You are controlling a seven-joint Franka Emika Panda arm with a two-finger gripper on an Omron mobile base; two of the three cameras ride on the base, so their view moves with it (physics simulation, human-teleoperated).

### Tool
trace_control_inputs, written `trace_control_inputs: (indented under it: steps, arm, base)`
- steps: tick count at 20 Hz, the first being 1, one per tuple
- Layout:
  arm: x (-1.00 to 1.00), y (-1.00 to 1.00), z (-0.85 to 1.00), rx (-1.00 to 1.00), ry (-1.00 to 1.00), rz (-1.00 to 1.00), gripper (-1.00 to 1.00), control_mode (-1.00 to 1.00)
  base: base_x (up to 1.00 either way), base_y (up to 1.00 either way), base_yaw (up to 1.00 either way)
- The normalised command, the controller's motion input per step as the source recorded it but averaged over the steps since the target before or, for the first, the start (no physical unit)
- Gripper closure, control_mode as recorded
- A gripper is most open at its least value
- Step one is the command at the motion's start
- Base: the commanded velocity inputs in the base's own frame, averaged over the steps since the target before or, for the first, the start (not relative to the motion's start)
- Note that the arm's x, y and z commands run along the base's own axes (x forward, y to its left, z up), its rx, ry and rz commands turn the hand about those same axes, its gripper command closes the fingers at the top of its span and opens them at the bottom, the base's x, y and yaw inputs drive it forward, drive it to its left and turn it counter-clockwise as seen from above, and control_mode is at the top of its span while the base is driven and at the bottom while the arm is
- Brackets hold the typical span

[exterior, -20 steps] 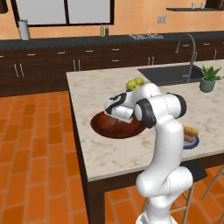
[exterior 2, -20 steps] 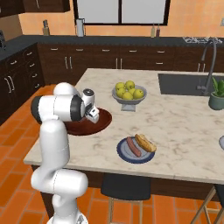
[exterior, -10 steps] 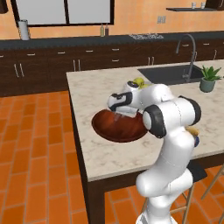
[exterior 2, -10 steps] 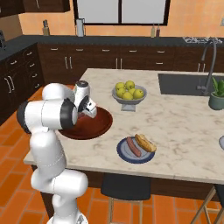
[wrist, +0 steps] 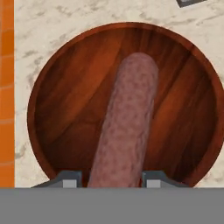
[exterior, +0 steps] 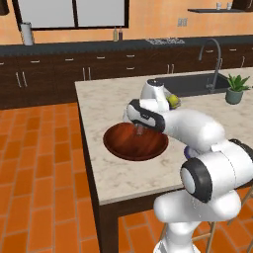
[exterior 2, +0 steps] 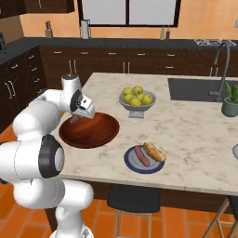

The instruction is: Place one bun and one sausage from the bowl on each plate.

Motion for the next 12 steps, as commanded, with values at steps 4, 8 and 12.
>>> trace_control_inputs:
  steps: [4, 8, 12]
  arm:
    - [-1.00, -0.26, 0.53, -0.03, 0.01, 0.16, 1.00, -1.00]
    - [-1.00, -0.26, 0.32, 0.00, 0.00, 0.17, 1.00, -1.00]
    - [-1.00, 0.00, -0.46, -0.19, 0.00, 0.12, 1.00, -1.00]
  base:
    - [0.00, 0.00, 0.00]
    - [0.00, 0.00, 0.00]
    - [0.00, 0.00, 0.00]
